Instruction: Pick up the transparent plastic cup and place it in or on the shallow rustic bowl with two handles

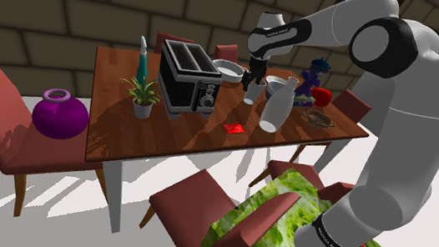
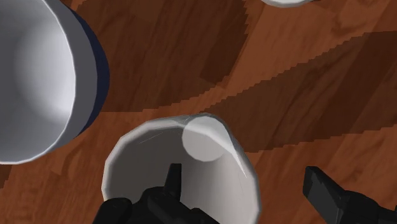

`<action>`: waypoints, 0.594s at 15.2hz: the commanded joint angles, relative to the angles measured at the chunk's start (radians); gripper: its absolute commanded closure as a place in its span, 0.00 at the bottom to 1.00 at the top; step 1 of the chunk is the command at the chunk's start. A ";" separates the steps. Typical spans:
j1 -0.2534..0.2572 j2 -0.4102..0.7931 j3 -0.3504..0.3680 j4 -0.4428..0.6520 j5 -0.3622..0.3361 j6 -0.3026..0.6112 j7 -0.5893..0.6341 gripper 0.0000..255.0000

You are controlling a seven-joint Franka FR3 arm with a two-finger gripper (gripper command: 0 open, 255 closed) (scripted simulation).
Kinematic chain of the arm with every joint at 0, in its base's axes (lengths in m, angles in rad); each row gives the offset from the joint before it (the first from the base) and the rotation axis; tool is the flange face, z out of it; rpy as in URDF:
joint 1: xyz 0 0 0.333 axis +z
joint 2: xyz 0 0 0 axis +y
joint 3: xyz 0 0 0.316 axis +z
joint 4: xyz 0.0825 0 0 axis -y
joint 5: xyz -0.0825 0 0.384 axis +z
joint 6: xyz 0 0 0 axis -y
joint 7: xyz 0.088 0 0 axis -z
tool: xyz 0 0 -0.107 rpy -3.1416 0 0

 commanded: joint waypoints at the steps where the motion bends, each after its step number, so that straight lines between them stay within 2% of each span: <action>1: 0.000 0.000 0.000 -0.001 0.000 0.001 0.000 0.00; 3: 0.000 0.000 0.000 -0.001 0.000 0.001 0.000 0.00; 4: 0.000 0.000 0.000 -0.001 0.000 0.001 0.000 1.00; 9: 0.000 0.000 0.000 -0.001 0.000 0.001 0.000 1.00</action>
